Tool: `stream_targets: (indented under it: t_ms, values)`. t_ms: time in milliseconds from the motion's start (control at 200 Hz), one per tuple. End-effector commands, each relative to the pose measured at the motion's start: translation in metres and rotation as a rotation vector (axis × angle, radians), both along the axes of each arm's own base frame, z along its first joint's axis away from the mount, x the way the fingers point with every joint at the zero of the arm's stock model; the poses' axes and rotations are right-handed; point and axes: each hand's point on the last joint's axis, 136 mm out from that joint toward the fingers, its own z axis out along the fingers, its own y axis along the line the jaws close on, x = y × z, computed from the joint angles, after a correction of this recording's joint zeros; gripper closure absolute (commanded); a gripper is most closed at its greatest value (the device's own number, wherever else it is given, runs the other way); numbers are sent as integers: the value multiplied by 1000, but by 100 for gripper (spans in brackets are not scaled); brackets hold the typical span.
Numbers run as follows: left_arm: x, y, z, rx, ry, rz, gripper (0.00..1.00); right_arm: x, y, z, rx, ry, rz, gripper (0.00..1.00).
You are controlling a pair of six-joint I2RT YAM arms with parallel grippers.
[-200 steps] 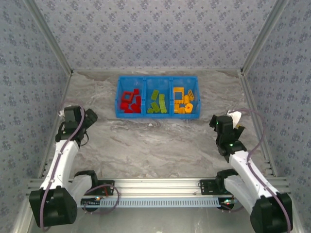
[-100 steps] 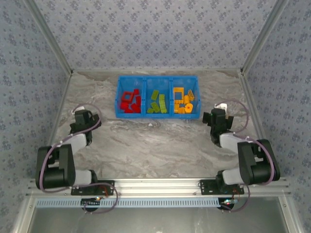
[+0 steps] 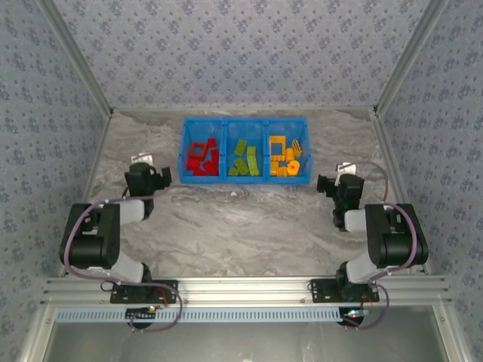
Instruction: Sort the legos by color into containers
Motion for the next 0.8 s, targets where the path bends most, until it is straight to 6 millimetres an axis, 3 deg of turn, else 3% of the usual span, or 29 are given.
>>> stream_targets:
  t_ms: [0,140,300,794]
  values:
    - [-10,13,19,32,-177,41,2,3,8,16,-14,-79,53,0]
    - [2,12,14,30,-137,27,2,6,13,17,-25,-78,75,0]
    - [-1,21,12,-6,-124,51,2,13,3,13,32,-30,57,0]
    - [0,21,12,-7,-121,50,2,13,4,13,16,-32,52,0]
